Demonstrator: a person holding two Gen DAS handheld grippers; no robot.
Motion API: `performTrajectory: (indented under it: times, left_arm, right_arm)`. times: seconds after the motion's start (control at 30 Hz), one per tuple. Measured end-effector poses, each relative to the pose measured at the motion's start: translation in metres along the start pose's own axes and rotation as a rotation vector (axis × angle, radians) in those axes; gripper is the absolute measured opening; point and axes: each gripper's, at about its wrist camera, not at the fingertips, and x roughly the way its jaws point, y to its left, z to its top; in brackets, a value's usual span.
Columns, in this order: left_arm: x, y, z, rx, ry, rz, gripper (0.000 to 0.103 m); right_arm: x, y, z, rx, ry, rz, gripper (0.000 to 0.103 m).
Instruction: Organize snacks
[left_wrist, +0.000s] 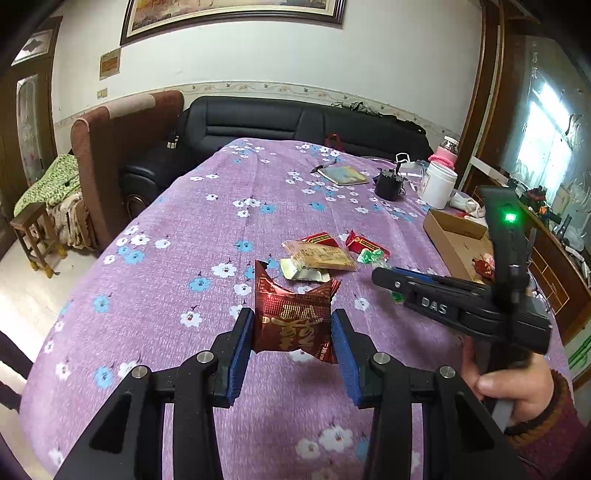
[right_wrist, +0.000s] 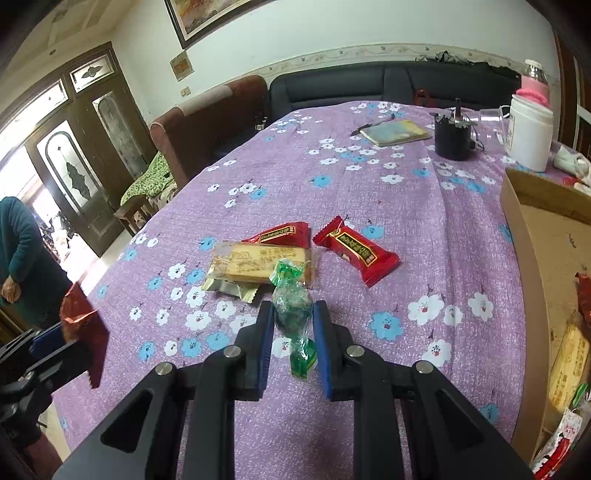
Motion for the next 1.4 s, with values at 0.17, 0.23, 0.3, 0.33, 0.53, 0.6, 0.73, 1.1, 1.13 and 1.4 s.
performTrajectory:
  times: [0.17,0.23,0.3,0.33,0.53,0.6,0.73,1.1,1.13,1.4]
  left_arm:
    - [-0.015,-0.015,-0.002,-0.001,-0.003,0.002,0.045]
    - [-0.019,-0.022,-0.001,-0.007,0.001,-0.005,0.045]
    - [-0.023,-0.028,-0.001,-0.004,-0.001,-0.007,0.045]
    - [-0.024,-0.029,0.000,-0.003,-0.002,-0.007,0.045]
    - [-0.032,-0.044,0.000,0.007,-0.010,-0.011,0.045]
    - [-0.033,-0.048,0.000,0.012,-0.010,-0.016,0.045]
    - [-0.034,-0.055,0.002,0.012,-0.014,-0.034,0.045]
    - [-0.015,-0.062,0.012,0.007,-0.009,-0.079,0.045]
    - [-0.012,-0.061,0.013,0.006,-0.006,-0.087,0.045]
    - [0.013,-0.052,0.015,-0.004,0.018,-0.121,0.045]
  right_arm:
    - [-0.005,-0.005,0.001,0.013,-0.021,-0.011,0.021]
    - [-0.009,-0.008,0.002,0.028,-0.031,-0.007,0.021]
    - [-0.012,-0.011,0.004,0.036,-0.040,-0.003,0.021]
    - [-0.014,-0.012,0.005,0.041,-0.047,-0.001,0.021]
    - [-0.021,-0.015,0.007,0.047,-0.070,0.003,0.021]
    - [-0.024,-0.016,0.008,0.048,-0.077,0.003,0.021]
    - [-0.032,-0.018,0.010,0.053,-0.103,0.005,0.021]
    - [-0.046,-0.032,0.016,0.085,-0.143,0.003,0.021]
    - [-0.045,-0.033,0.016,0.087,-0.140,0.004,0.021]
    - [-0.040,-0.031,0.015,0.079,-0.117,0.007,0.021]
